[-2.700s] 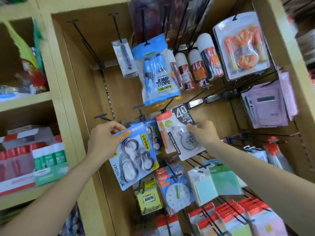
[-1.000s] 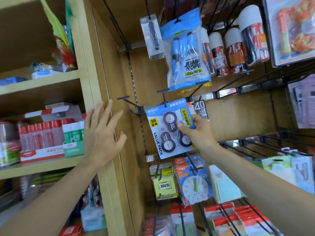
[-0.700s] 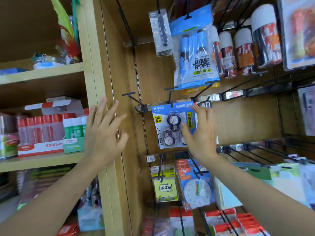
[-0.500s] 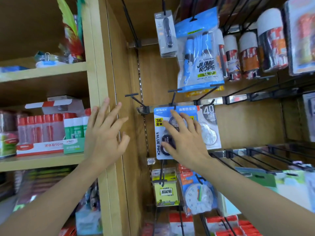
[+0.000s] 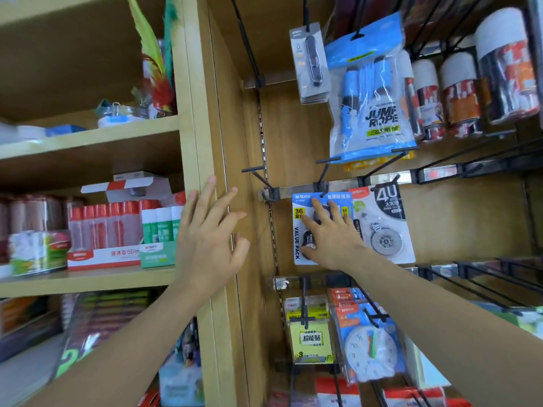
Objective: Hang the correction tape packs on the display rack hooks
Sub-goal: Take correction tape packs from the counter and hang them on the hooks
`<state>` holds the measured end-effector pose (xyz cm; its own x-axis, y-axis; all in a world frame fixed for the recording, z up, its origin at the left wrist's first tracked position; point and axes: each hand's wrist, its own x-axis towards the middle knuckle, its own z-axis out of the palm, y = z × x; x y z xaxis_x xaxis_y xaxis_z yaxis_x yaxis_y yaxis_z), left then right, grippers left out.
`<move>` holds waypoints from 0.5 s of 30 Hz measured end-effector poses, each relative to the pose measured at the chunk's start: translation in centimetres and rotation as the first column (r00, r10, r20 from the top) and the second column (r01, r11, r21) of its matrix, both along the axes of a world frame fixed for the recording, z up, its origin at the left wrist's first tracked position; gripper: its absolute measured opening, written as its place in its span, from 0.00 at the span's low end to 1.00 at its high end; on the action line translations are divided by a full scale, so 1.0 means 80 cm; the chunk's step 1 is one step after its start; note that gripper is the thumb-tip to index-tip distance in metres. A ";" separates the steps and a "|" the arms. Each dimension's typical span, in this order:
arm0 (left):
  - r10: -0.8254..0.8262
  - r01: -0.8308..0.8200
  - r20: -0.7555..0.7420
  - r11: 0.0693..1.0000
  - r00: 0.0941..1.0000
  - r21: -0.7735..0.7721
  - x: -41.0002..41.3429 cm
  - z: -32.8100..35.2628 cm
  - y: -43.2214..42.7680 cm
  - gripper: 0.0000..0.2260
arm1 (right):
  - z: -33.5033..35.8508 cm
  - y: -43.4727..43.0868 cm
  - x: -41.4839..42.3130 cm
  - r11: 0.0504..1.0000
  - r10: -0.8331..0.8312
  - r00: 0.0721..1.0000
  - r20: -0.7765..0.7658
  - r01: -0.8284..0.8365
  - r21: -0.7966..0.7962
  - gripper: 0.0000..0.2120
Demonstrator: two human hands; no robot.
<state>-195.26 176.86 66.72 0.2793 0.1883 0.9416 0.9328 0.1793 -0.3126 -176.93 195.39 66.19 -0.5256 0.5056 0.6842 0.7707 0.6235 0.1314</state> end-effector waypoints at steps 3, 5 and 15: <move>-0.006 0.006 0.002 1.000 1.000 -0.008 0.000 0.001 -0.001 0.15 | 0.011 0.016 0.008 0.999 0.003 0.994 0.111 0.002 -0.050 0.36; -0.001 0.001 0.010 1.000 1.000 -0.019 0.000 0.001 -0.002 0.14 | 0.023 0.021 0.013 0.995 0.001 0.986 0.168 0.016 -0.101 0.37; 0.045 -0.040 0.042 0.993 0.998 -0.108 0.007 0.007 -0.013 0.13 | 0.019 -0.057 0.040 0.973 0.225 0.972 0.075 -0.219 -0.078 0.28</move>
